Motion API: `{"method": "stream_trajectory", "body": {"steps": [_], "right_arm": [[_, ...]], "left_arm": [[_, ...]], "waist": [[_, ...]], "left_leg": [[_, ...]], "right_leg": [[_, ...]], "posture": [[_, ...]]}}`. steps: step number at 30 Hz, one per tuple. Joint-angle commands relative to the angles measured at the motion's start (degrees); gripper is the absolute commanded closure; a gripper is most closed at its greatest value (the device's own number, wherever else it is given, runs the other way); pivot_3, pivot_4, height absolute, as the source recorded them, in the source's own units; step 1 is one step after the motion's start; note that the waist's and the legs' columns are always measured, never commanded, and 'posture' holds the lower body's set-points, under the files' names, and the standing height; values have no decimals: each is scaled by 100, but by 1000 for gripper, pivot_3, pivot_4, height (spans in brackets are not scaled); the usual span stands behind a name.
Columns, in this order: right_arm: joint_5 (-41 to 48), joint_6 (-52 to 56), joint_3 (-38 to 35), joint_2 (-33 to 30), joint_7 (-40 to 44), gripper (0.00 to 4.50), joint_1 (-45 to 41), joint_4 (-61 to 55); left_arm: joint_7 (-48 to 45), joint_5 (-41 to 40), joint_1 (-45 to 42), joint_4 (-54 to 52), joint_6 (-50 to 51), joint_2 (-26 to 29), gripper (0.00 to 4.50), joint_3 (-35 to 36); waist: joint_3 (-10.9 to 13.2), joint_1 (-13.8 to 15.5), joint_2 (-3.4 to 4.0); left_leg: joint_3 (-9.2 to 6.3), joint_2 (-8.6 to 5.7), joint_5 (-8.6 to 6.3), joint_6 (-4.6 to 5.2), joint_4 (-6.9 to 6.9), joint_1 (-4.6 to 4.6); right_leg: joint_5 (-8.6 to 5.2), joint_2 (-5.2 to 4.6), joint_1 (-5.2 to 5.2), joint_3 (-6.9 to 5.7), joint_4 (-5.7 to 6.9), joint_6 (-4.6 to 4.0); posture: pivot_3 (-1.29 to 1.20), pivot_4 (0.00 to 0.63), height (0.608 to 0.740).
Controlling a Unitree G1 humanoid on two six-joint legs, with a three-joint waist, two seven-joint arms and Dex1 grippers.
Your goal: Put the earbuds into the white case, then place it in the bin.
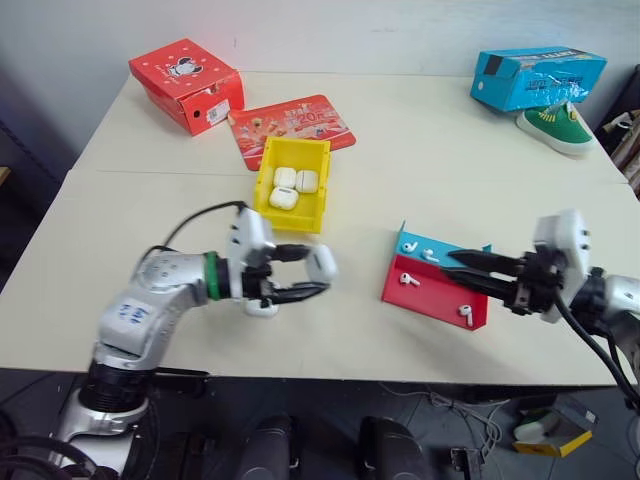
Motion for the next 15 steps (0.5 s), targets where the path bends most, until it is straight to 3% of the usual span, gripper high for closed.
{"method": "stream_trajectory", "body": {"steps": [1,3,6,11,15], "right_arm": [[-356,-1477,-519,510,-37,1521,398,180],[-414,-2045,-542,772,49,887,628,217],[341,-1607,-540,841,219,14,1023,-54],[77,-2127,-462,980,-51,14,1039,52],[-30,-2378,-451,1003,-154,14,1036,134]], "left_arm": [[137,-173,-212,394,-82,98,1725,554],[577,212,-709,1104,-176,48,1725,517],[1141,733,-1691,2185,-391,-322,1725,216],[1705,1569,-3000,4387,-1283,-1030,1725,-125],[1932,2206,-3634,5762,-1741,-1224,1725,-479]], "waist": [[0,0,0],[0,-1,0],[1,19,-4],[-5,-1,-17],[-4,-48,-19]], "left_leg": [[4,0,0,0,0,2],[5,1,3,-5,-1,7],[-5,-5,14,-6,-2,7],[2,-11,15,-3,-2,8],[22,-13,17,-8,-12,8]], "right_leg": [[0,1,0,3,2,0],[0,5,0,6,6,1],[1,6,0,5,16,2],[6,5,0,14,15,10],[5,13,-14,18,12,10]], "posture": [[0,150,740],[0,150,740],[0,150,740],[0,150,740],[0,150,740]]}}
